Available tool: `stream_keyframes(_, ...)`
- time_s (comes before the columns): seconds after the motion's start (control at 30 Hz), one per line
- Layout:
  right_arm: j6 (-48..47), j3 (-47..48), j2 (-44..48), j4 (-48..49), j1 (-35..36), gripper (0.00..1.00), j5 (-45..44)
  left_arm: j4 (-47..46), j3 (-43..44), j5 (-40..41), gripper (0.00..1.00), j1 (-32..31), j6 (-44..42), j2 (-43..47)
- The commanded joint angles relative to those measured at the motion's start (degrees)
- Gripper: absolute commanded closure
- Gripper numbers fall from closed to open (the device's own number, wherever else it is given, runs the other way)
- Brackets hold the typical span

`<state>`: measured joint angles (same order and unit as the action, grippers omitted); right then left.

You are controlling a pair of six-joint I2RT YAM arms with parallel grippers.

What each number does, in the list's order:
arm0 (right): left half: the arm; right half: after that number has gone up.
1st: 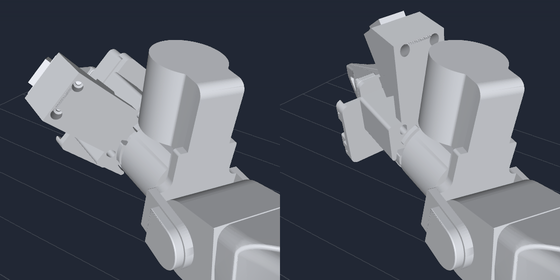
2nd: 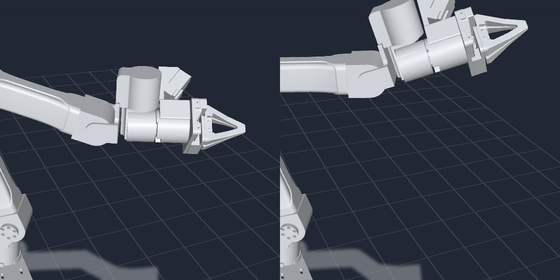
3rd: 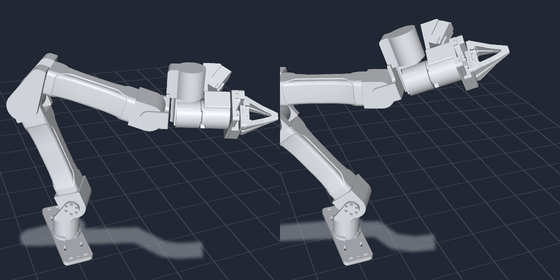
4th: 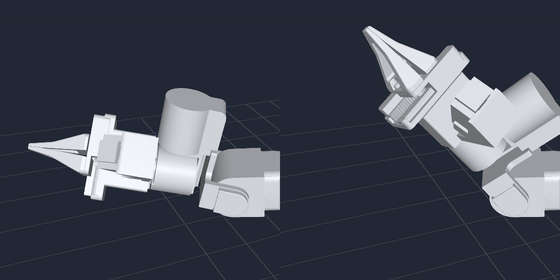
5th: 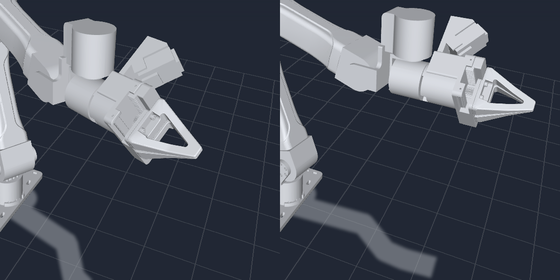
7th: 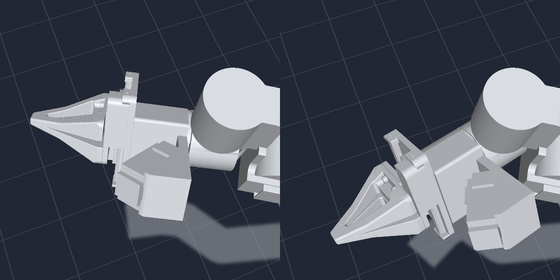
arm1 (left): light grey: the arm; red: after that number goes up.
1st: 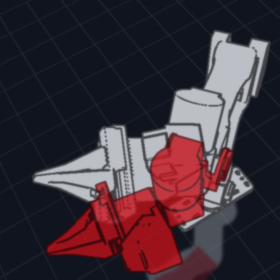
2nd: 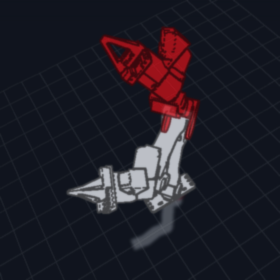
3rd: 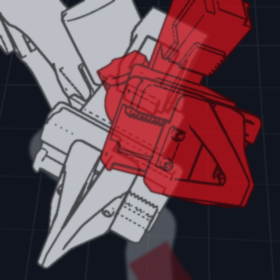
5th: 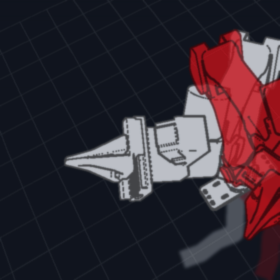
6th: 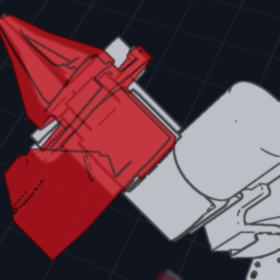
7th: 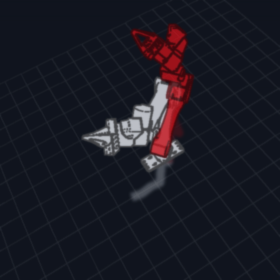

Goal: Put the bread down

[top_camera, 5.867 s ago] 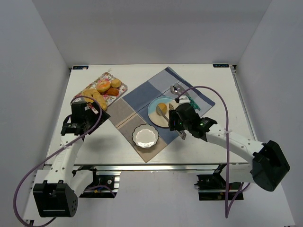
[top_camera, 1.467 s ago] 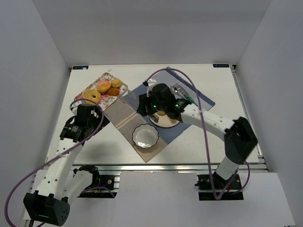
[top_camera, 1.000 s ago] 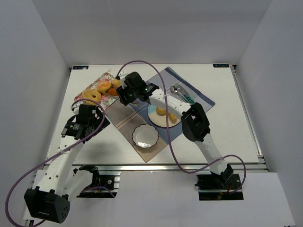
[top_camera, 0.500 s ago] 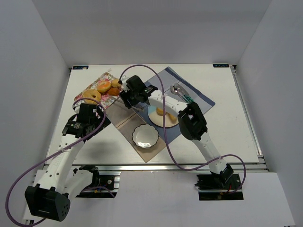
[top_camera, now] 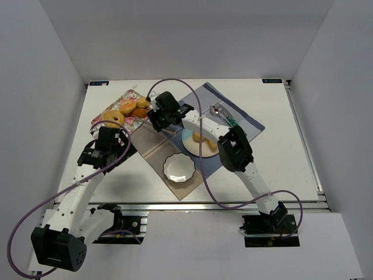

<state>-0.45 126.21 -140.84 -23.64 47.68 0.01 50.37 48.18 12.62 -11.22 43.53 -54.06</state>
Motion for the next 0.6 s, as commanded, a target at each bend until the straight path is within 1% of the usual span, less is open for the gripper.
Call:
stream_keyframes(0.0, 1.7, 4.1, -1.5, 1.9, 0.0, 0.35, 2.2, -1.4, -0.1, -0.7, 0.02, -0.2, -0.5, 0.2)
stream_keyframes(0.1, 2.6, 4.7, -1.9, 2.5, 0.0, 0.38, 2.7, -1.3, 0.1, -0.6, 0.02, -0.1, -0.5, 0.2)
stream_keyframes(0.13, 2.8, 4.7, -1.9, 2.6, 0.0, 0.40, 2.8, -1.3, 0.1, -0.5, 0.02, -0.1, -0.5, 0.2)
stream_keyframes(0.17, 3.1, 4.8, -2.0, 2.7, 0.0, 0.46, 2.9, -1.3, 0.1, -0.5, 0.02, -0.2, -0.5, 0.3)
stream_keyframes(0.23, 3.6, 4.7, -1.9, 2.7, 0.0, 0.52, 3.1, -1.2, 0.0, -0.3, 0.02, -0.1, -0.5, 0.4)
stream_keyframes(0.27, 3.9, 4.5, -1.5, 2.8, 0.0, 0.56, 3.3, -1.2, 0.1, -0.3, 0.02, -0.2, -0.5, 0.4)
stream_keyframes(0.3, 4.2, 4.2, -1.1, 2.8, 0.0, 0.58, 3.4, -1.2, 0.1, -0.3, 0.02, -0.1, -0.5, 0.5)
stream_keyframes(0.4, 4.8, 1.7, 1.7, 3.7, 0.0, 0.62, 4.6, -1.2, 0.2, -0.3, 0.02, -0.1, -0.4, 0.7)
stream_keyframes(0.57, 5.5, -8.0, 10.4, 8.5, 0.0, 0.68, 7.7, -1.2, 0.4, -0.4, 0.02, -0.1, -0.3, 0.7)
